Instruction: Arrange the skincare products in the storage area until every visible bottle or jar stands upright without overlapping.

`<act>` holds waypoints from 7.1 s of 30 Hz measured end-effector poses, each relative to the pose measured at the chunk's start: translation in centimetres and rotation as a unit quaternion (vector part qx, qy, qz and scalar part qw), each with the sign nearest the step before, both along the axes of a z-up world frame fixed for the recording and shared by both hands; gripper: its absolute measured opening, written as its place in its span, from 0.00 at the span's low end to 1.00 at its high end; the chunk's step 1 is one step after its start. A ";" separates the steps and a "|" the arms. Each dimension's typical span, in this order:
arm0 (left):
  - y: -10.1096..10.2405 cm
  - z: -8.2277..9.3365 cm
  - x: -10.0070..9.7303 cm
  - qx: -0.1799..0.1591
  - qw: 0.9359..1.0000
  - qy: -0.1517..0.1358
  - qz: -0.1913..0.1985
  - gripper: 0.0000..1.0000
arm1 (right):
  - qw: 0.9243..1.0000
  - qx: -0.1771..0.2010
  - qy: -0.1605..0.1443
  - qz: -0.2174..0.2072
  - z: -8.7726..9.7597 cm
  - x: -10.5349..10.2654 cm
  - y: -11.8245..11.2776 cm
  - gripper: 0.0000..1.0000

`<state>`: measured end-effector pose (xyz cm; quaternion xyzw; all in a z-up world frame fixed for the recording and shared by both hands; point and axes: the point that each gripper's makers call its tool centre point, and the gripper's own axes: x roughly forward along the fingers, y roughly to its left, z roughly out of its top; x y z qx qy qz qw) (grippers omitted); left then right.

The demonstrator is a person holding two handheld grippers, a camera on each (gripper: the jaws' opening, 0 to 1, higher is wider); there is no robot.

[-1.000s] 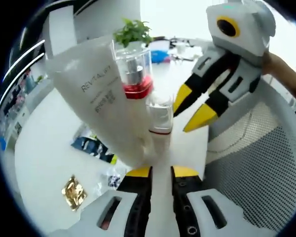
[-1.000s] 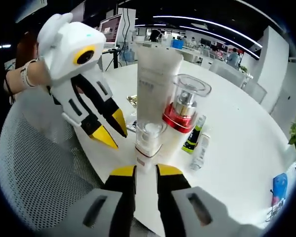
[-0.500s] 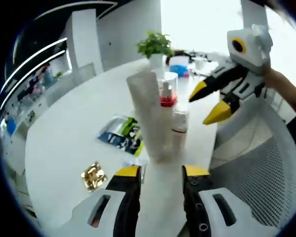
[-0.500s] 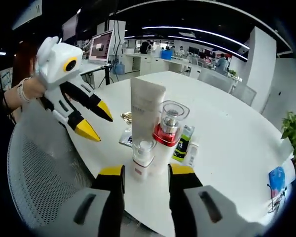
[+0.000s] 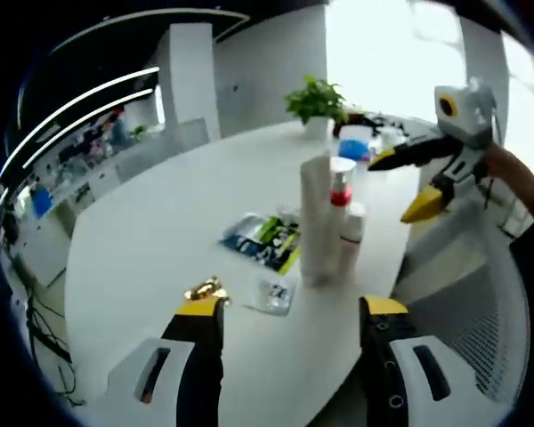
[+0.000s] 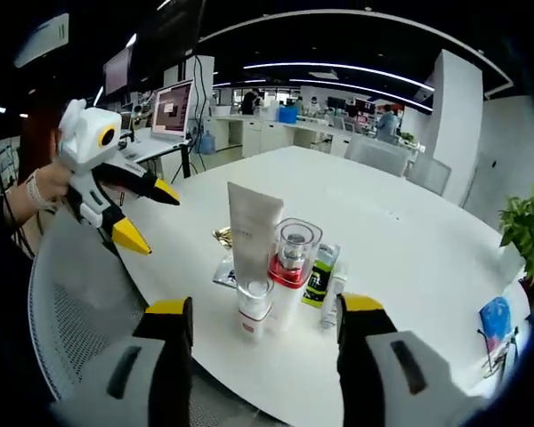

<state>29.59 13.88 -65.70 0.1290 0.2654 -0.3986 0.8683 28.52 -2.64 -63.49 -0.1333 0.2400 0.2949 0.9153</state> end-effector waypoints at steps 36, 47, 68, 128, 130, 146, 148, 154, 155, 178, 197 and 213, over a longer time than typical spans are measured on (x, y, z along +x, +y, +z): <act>3.0 -0.1 -1.0 0.004 0.999 0.023 0.046 0.97 | 0.999 0.022 0.007 -0.025 0.0 1.0 -2.6 1.00; 3.1 -0.4 -0.6 -0.003 0.997 0.029 0.067 0.97 | 1.000 0.004 0.015 -0.025 -0.9 2.3 -4.3 1.00; 3.6 -0.8 -0.3 -0.001 0.996 0.046 0.074 0.97 | 0.995 -0.050 0.087 -0.028 -4.5 6.1 -6.9 0.62; 3.9 -2.1 0.3 -0.012 0.994 0.067 0.082 0.97 | 0.971 -0.129 0.202 -0.012 -12.4 13.2 -7.1 0.19; 3.7 -2.0 0.2 -0.012 0.995 0.066 0.079 0.97 | 0.971 -0.124 0.203 -0.012 -12.0 12.8 -7.1 0.18; 2.3 -0.8 -0.6 -0.030 0.996 0.049 0.064 0.97 | 0.993 -0.050 0.103 -0.035 -4.8 10.9 -7.6 0.18; 2.2 -0.8 -0.7 -0.027 0.997 0.048 0.062 0.97 | 0.995 -0.045 0.084 -0.037 -3.4 10.7 -7.8 0.18; 1.6 -0.4 -1.0 -0.030 0.997 0.041 0.054 0.97 | 0.998 -0.016 0.049 -0.030 -0.4 8.9 -7.3 0.18; 1.5 -0.3 -1.0 -0.031 0.997 0.041 0.053 0.97 | 0.998 -0.014 0.044 -0.031 -0.2 8.7 -7.2 0.18; 0.0 2.0 -1.3 -0.057 0.998 0.016 0.022 0.91 | 0.996 0.068 -0.024 0.052 6.7 3.1 -1.0 0.18; -1.8 6.7 -1.4 -0.297 0.954 0.027 0.030 0.53 | 0.982 0.137 0.025 0.130 3.8 -0.8 6.8 0.18; -4.4 7.9 -1.4 -0.391 0.918 0.062 -0.007 0.41 | 0.964 0.188 0.052 0.183 4.1 -2.6 10.9 0.18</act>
